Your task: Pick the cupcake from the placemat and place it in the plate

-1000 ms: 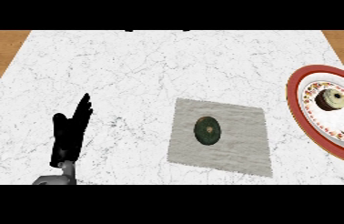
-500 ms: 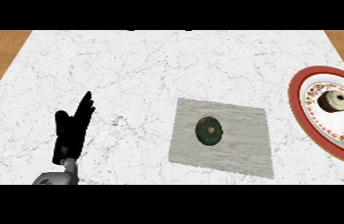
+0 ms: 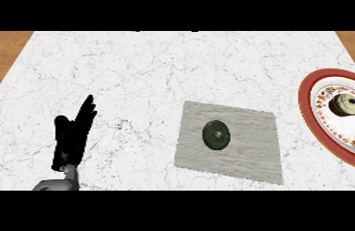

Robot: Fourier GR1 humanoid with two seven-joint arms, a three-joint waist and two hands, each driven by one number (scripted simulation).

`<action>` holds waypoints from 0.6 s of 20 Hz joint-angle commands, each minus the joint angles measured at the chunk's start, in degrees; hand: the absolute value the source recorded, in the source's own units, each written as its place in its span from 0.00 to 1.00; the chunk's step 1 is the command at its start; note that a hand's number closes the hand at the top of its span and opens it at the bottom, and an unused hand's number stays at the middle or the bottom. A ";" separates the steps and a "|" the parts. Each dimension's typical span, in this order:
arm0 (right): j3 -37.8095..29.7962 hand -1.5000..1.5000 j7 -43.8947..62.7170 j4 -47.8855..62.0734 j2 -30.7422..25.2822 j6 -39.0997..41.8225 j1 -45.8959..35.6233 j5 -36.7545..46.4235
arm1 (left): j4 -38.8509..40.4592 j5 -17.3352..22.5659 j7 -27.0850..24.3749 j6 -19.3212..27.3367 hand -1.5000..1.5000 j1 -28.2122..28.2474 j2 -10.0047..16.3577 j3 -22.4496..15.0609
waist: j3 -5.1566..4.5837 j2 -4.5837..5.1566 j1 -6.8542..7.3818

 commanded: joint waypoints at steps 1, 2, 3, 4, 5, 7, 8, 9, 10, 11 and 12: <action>1.66 0.00 1.27 -2.16 2.90 -4.81 1.92 -0.38 | -1.94 -0.70 4.19 1.10 0.50 -2.20 -1.28 -0.86 | -0.03 -0.12 -0.35; 2.07 0.00 1.69 2.77 -0.90 -4.88 -2.21 0.98 | 4.75 -1.25 -0.54 1.25 0.50 -4.49 -0.98 0.52 | 0.02 0.14 0.06; 2.81 0.00 -0.03 0.28 3.00 -7.81 0.31 0.61 | 1.00 -0.39 1.71 -0.54 0.50 -2.62 0.92 1.08 | 0.00 -0.01 -0.07; 2.98 0.00 -0.75 1.13 0.65 -4.80 3.36 0.94 | -0.37 -0.52 -0.03 -0.45 0.50 0.19 -0.31 -0.26 | 0.00 -0.04 -0.13; 3.15 0.00 -2.90 -0.04 1.71 -5.63 4.64 0.39 | -2.87 -0.07 0.09 -1.23 0.50 2.48 1.05 0.61 | -0.01 -0.09 -0.11; 2.94 0.00 -4.59 4.71 0.03 -6.95 2.60 0.41 | -2.66 1.20 1.05 -2.46 0.50 1.63 1.50 1.56 | 0.05 0.06 0.22; 3.94 0.00 -3.04 3.22 1.30 -7.94 2.36 0.30 | 5.92 -0.33 -2.34 -0.78 0.50 -4.14 0.40 2.27 | 0.01 0.06 -0.18; 4.42 0.00 -0.08 3.94 -0.39 -7.78 -1.08 0.27 | 4.10 0.89 -1.90 -1.78 0.50 -2.55 -0.04 1.95 | 0.01 0.06 0.05; 3.69 0.00 -4.36 8.98 -2.87 -6.75 -0.32 1.04 | 0.17 -0.19 -1.00 -0.90 0.50 0.30 -0.59 0.50 | 0.09 0.19 0.51; 3.76 0.00 -2.11 7.75 -1.73 -9.36 -0.85 0.66 | 0.05 -1.77 1.09 0.63 0.50 -1.60 -1.93 -1.01 | 0.07 0.13 0.30; 4.12 0.00 -5.10 8.41 -1.23 -9.38 1.68 0.85 | 0.59 -0.85 0.02 0.12 0.50 -0.80 -0.92 0.66 | 0.06 0.12 0.23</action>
